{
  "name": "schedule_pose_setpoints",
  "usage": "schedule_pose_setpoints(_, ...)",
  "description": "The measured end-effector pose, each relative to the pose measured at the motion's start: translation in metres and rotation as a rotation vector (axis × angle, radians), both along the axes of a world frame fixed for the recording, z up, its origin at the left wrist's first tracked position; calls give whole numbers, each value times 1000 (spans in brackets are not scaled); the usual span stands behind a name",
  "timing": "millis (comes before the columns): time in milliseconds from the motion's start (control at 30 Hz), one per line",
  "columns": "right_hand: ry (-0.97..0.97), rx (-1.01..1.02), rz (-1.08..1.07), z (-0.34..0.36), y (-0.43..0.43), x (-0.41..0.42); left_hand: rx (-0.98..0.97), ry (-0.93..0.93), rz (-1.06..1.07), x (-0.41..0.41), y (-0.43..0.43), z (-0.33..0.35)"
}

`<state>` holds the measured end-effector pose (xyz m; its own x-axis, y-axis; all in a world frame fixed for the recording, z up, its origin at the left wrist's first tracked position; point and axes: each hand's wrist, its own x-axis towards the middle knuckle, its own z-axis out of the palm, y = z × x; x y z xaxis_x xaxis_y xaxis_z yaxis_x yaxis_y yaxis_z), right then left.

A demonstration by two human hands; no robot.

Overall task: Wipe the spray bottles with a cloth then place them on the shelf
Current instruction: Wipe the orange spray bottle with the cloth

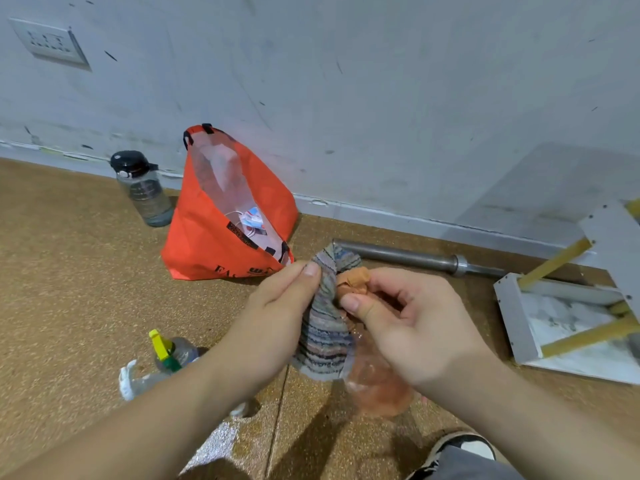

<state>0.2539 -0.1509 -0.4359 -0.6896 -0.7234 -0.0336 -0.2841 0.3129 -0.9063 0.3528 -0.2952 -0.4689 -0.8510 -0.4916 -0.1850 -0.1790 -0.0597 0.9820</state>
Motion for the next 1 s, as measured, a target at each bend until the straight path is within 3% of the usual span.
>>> schedule_pose_setpoints(67, -17, 48, 16, 2, 1, -3, 144, -139, 21, -4, -1, 6)
schedule_pose_setpoints(100, 3, 63, 36, 3, 1, -5, 103, -138, 29, -4, 0, 6)
schedule_pose_setpoints(200, 273, 106, 95, 1, -6, -9, -340, 126, 51, 0, 14, 2)
schedule_pose_setpoints(267, 347, 110, 107, -5, -9, -7, -593, 236, 20, 3, 16, 2)
schedule_pose_setpoints(333, 349, 62, 117, -8, -11, -4, -656, 253, -2, 3, 6, 0)
schedule_pose_setpoints(400, 272, -6, 125, -3, -11, -4, -473, 205, 14, 5, -6, -1)
schedule_pose_setpoints(533, 86, -90, 97, 6, -9, -9, 77, -55, 100, 9, -14, -3)
schedule_pose_setpoints(567, 60, -85, 110, 7, -9, -10, 118, -48, 110, 11, -10, -2)
schedule_pose_setpoints(600, 30, -83, 115, 6, -10, -10, 54, -8, 116, 12, -5, -3)
schedule_pose_setpoints(700, 96, -71, 106, 1, -11, -10, -406, 165, 107, 15, 4, -7)
schedule_pose_setpoints(833, 57, -91, 156, -5, -18, 0, -753, 246, 136, 17, -1, 1)
schedule_pose_setpoints(933, 77, -99, 167, -3, -21, 2, -814, 274, 125, 17, -7, 6)
schedule_pose_setpoints(1000, 49, -119, 162, 1, -23, -1, -676, 236, 94, 16, -12, 3)
